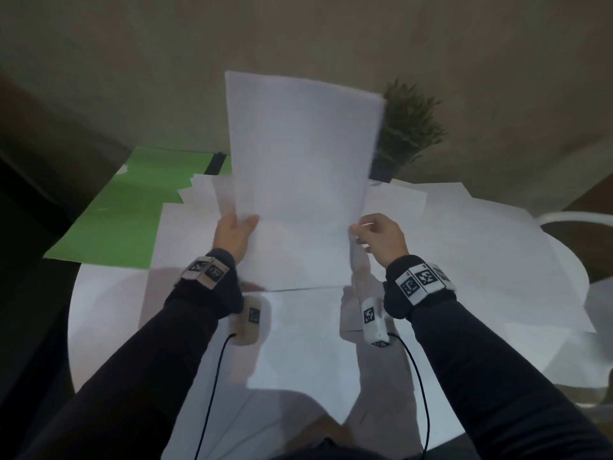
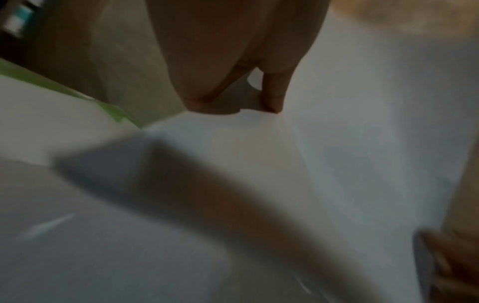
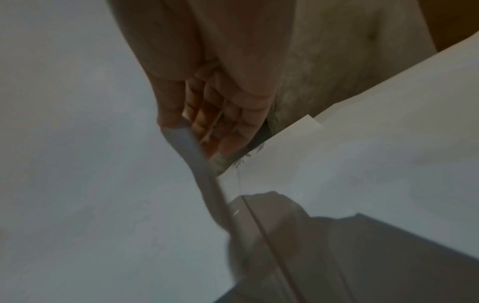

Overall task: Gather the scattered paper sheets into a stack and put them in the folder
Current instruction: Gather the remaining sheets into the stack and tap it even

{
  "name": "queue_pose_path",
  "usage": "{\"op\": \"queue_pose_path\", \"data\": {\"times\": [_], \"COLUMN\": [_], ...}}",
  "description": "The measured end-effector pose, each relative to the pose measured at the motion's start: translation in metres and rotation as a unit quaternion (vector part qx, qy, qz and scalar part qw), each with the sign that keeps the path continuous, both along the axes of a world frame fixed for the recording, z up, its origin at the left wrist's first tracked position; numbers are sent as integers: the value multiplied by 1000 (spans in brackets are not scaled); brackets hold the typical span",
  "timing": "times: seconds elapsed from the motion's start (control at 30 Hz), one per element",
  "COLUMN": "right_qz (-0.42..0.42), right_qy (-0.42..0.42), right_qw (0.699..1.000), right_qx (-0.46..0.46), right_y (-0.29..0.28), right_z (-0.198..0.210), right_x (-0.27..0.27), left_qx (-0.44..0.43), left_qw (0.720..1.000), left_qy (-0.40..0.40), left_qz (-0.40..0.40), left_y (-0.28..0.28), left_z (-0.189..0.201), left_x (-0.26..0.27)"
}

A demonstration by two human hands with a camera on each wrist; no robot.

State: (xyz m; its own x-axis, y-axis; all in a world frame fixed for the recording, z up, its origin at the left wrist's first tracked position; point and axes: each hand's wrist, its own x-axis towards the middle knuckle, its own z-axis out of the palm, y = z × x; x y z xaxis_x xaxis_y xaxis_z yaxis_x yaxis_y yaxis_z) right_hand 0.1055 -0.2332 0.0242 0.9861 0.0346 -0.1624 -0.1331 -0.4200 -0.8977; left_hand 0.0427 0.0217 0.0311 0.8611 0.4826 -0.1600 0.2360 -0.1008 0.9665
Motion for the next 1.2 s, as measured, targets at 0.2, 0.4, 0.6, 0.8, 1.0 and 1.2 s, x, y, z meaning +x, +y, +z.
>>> {"op": "queue_pose_path", "data": {"times": [0.2,0.4,0.6,0.8,1.0,1.2], "right_qz": [34,113,96,64,-54,18], "right_qy": [150,184,152,63,1,78], "right_qw": [972,945,958,933,953,947], "right_qx": [-179,-246,-222,-349,-299,-310], "right_y": [-18,21,27,-5,-37,-41], "right_z": [-35,-39,-40,-29,-16,-29], "right_x": [-15,-42,-49,-25,-2,-8], "left_qx": [113,122,56,32,29,83], "left_qw": [980,963,973,979,979,973], "left_qy": [161,238,217,192,191,215], "left_qz": [22,11,52,67,67,29], "left_y": [57,59,54,60,52,41], "left_z": [-40,-72,-76,-67,-68,-69], "left_x": [-34,-60,-60,-56,-50,-45]}}
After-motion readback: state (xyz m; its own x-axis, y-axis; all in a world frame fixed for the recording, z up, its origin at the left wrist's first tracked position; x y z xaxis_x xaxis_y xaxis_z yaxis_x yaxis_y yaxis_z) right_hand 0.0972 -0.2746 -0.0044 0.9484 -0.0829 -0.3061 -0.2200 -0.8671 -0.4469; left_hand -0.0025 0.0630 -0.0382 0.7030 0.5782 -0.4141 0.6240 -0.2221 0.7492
